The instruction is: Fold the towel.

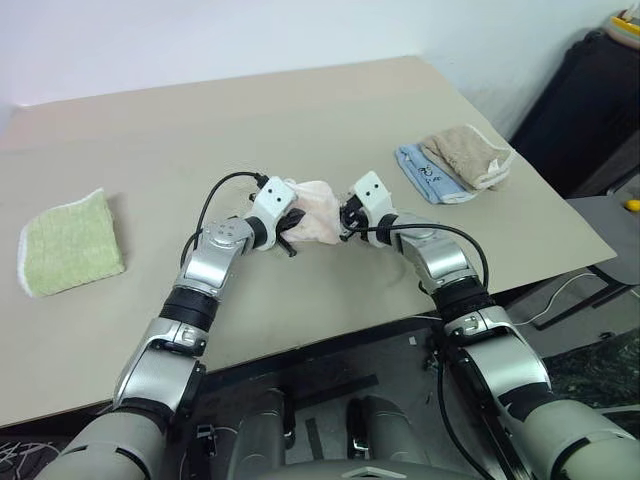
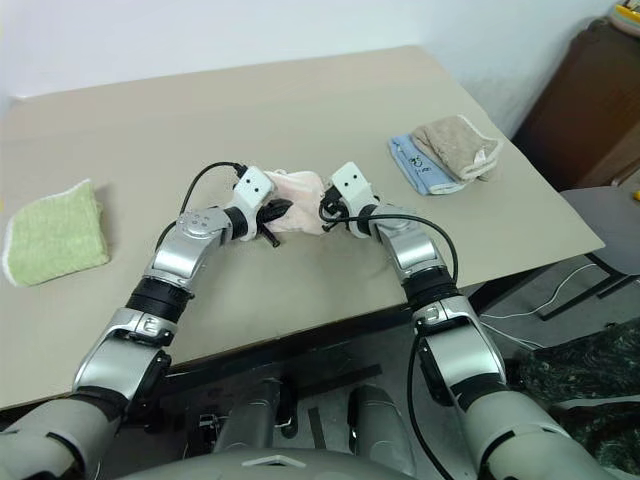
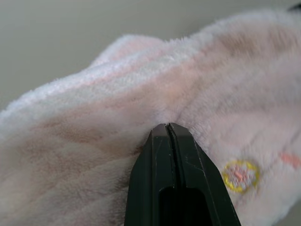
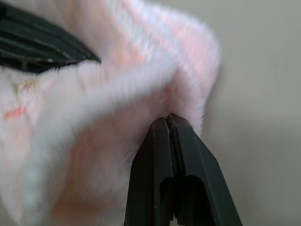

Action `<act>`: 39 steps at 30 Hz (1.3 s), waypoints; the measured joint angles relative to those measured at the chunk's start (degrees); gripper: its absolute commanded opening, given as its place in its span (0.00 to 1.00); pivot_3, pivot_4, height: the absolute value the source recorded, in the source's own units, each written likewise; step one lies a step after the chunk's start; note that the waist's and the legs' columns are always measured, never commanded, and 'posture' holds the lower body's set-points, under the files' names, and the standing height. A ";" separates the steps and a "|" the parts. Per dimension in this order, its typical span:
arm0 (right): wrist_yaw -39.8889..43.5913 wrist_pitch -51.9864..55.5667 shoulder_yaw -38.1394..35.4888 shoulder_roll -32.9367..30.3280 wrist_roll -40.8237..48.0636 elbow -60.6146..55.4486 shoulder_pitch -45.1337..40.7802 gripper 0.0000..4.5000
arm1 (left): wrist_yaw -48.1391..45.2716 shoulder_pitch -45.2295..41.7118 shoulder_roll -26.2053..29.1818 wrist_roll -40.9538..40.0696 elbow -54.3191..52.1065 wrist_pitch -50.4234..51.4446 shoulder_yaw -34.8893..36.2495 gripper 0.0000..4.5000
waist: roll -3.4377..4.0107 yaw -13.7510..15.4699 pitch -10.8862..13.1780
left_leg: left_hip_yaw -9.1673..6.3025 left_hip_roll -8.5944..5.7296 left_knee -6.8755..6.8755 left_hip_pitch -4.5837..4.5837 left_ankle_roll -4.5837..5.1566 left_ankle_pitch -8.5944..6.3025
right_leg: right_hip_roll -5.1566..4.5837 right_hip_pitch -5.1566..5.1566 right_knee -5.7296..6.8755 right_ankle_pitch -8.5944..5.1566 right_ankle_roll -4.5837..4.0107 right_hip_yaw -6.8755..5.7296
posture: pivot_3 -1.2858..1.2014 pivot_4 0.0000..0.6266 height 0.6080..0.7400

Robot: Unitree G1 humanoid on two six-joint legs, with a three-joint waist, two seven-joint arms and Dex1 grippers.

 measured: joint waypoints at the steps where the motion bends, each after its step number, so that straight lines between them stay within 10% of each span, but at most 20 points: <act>1: -0.06 -0.05 -0.22 -0.48 -0.03 -1.52 0.22 0.00 | 0.11 0.05 -0.58 -1.85 -1.22 0.86 1.65 0.01 | 0.00 -0.03 0.00 | 0.00 0.00 0.00 0.00 0.02 0.01 | 0.00 0.00 -0.01 0.00 0.01 0.00 | 0.52 0.24 1.00; 12: 0.03 6.17 -3.87 -7.68 1.03 -22.25 8.15 0.00 | 7.11 5.06 1.55 -21.74 -19.24 22.94 20.55 0.01 | -0.01 -0.21 0.01 | 0.00 0.05 0.01 0.23 0.01 0.03 | 0.14 0.15 0.11 0.00 0.02 0.03 | 0.52 0.24 1.00; 26: 1.52 9.98 -3.67 -9.87 1.29 -30.15 12.13 0.00 | 16.20 6.74 1.86 -32.88 -15.83 45.76 30.60 0.97 | -0.02 -0.01 0.01 | 0.00 0.03 0.01 0.17 -0.09 -0.03 | 0.05 0.11 0.06 0.01 -0.02 0.04 | 0.52 0.24 1.00; 39: 3.98 11.32 -2.97 -10.55 2.48 -35.32 16.00 0.00 | 19.81 0.16 -2.89 -35.32 -5.01 48.30 31.83 0.99 | -0.03 0.34 0.00 | -0.02 -0.01 0.03 0.18 -0.11 -0.04 | -0.01 0.13 0.05 -0.01 -0.07 0.03 | 0.52 0.24 1.00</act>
